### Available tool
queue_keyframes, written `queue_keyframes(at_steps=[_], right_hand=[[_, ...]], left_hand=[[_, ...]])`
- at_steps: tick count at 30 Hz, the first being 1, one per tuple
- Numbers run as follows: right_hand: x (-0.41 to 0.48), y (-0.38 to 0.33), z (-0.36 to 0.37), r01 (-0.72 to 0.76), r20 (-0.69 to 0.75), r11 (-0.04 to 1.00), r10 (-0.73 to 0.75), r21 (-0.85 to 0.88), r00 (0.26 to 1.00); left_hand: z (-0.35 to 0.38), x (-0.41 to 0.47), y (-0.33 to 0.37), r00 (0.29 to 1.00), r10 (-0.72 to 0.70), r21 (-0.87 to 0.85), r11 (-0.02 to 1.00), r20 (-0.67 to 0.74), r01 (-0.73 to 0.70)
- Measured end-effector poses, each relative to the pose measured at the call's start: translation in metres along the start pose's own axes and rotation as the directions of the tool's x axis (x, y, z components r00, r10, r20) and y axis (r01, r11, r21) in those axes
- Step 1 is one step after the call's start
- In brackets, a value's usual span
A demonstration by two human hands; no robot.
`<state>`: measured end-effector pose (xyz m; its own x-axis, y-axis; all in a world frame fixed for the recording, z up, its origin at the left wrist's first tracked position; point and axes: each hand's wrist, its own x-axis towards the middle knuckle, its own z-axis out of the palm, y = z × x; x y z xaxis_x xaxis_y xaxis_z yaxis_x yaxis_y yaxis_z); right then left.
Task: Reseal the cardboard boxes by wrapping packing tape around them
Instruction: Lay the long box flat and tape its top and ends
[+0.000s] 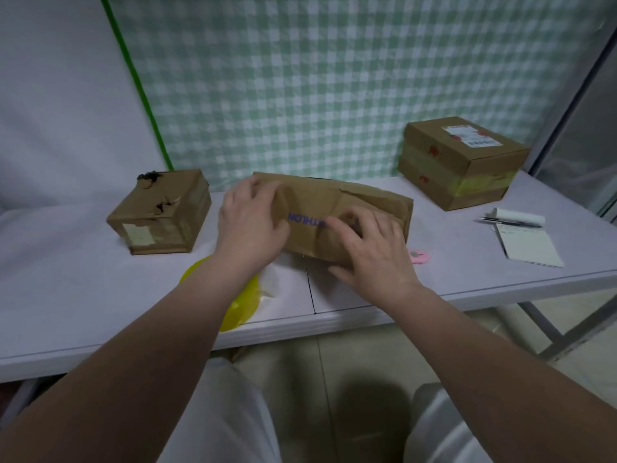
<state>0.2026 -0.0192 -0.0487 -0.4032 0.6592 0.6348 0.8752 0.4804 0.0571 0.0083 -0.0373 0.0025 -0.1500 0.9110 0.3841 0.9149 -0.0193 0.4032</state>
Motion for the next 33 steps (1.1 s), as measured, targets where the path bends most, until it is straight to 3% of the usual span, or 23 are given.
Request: queue_keyframes(at_steps=[4, 6, 9, 13, 16, 20, 27, 30, 33], right_hand=[[0.007, 0.01, -0.012, -0.203, -0.147, 0.977, 0.211, 0.063, 0.966], [0.011, 0.016, -0.014, -0.276, -0.072, 0.961, 0.277, 0.021, 0.958], [0.014, 0.021, -0.011, -0.39, 0.155, 0.92, 0.378, 0.05, 0.913], [0.016, 0.025, -0.01, -0.501, 0.318, 0.832, 0.421, 0.238, 0.85], [0.019, 0.026, -0.012, -0.503, 0.357, 0.843, 0.417, 0.192, 0.836], [0.023, 0.024, -0.018, -0.481, 0.402, 0.871, 0.407, 0.101, 0.82], [0.02, 0.028, -0.021, -0.494, 0.333, 0.861, 0.435, 0.117, 0.837], [0.019, 0.042, -0.019, -0.562, 0.179, 0.77, 0.533, 0.302, 0.827], [0.024, 0.059, -0.014, -0.714, 0.339, 0.61, 0.629, 0.343, 0.7]], left_hand=[[0.008, 0.016, 0.001, 0.994, 0.022, -0.045, 0.999, 0.108, -0.017], [0.015, 0.022, 0.003, 0.973, 0.029, -0.05, 0.999, 0.231, -0.018], [0.025, 0.025, 0.007, 0.944, 0.021, 0.077, 0.996, 0.33, -0.049], [0.03, 0.026, 0.011, 0.943, 0.013, 0.123, 0.991, 0.333, -0.057], [0.03, 0.024, 0.014, 0.942, -0.025, 0.179, 0.983, 0.335, -0.037], [0.03, 0.025, 0.031, 0.971, 0.005, 0.414, 0.904, 0.24, -0.107], [0.034, 0.024, 0.044, 0.921, -0.087, 0.272, 0.962, 0.38, -0.022], [0.033, 0.028, 0.04, 0.94, -0.043, 0.262, 0.964, 0.339, -0.05], [0.033, 0.031, 0.04, 0.954, -0.017, 0.217, 0.975, 0.298, -0.05]])
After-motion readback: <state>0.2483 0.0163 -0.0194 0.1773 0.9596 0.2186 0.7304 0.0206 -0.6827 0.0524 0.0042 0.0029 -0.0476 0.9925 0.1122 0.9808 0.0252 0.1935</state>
